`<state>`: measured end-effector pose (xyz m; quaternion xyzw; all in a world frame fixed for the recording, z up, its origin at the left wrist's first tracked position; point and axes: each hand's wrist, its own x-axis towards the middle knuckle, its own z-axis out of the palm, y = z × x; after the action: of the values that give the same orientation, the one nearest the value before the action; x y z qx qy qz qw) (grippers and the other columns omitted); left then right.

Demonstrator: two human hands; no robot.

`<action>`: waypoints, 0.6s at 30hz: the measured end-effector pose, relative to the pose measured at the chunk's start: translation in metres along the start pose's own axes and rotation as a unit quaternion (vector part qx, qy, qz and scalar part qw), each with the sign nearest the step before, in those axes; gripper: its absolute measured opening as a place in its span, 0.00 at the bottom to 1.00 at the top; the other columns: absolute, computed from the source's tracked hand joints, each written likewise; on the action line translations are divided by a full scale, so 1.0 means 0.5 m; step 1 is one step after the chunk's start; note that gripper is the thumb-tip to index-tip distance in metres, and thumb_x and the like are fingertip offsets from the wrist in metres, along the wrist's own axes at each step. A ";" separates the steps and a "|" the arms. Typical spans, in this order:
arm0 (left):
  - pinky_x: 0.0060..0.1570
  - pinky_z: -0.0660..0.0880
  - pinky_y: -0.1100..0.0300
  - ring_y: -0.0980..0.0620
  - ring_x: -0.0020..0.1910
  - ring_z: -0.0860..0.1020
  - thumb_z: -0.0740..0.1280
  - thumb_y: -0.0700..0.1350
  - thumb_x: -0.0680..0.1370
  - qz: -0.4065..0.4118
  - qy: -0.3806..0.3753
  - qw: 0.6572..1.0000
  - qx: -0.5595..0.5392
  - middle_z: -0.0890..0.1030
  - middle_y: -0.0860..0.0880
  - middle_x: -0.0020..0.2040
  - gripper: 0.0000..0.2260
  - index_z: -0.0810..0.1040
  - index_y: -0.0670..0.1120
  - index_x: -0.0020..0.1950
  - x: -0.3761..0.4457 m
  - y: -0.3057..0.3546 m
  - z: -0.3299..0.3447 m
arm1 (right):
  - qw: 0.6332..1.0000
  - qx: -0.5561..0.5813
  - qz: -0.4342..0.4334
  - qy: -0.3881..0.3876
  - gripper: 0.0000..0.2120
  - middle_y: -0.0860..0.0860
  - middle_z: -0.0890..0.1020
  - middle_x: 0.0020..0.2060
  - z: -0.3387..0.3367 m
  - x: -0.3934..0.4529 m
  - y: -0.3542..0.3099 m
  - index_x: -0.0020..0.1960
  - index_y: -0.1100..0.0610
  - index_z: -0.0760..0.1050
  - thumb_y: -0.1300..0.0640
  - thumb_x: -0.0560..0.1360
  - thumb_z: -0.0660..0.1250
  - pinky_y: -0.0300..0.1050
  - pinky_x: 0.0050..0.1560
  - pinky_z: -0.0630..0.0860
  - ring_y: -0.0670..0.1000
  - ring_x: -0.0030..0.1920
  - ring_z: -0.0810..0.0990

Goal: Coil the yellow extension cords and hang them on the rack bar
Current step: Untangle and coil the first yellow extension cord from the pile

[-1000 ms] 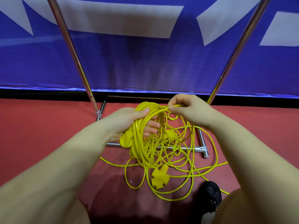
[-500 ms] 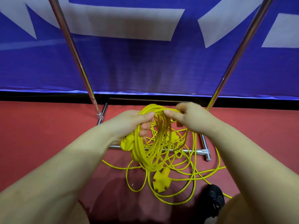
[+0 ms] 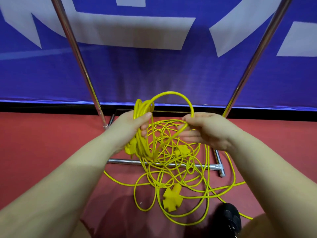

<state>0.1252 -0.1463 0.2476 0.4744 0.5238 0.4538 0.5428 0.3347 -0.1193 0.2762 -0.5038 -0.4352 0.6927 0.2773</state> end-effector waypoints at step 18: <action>0.60 0.73 0.44 0.42 0.55 0.80 0.60 0.46 0.80 0.016 0.029 0.999 0.039 0.82 0.43 0.54 0.08 0.74 0.46 0.57 0.001 -0.010 0.028 | 0.980 0.198 -0.004 0.033 0.08 0.52 0.83 0.30 0.026 0.002 -0.016 0.44 0.59 0.73 0.61 0.80 0.58 0.40 0.30 0.80 0.49 0.29 0.83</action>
<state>0.1391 -0.1472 0.2425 0.4903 0.5490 0.4554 0.5008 0.3216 -0.1192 0.2844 -0.4596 -0.2821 0.7471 0.3886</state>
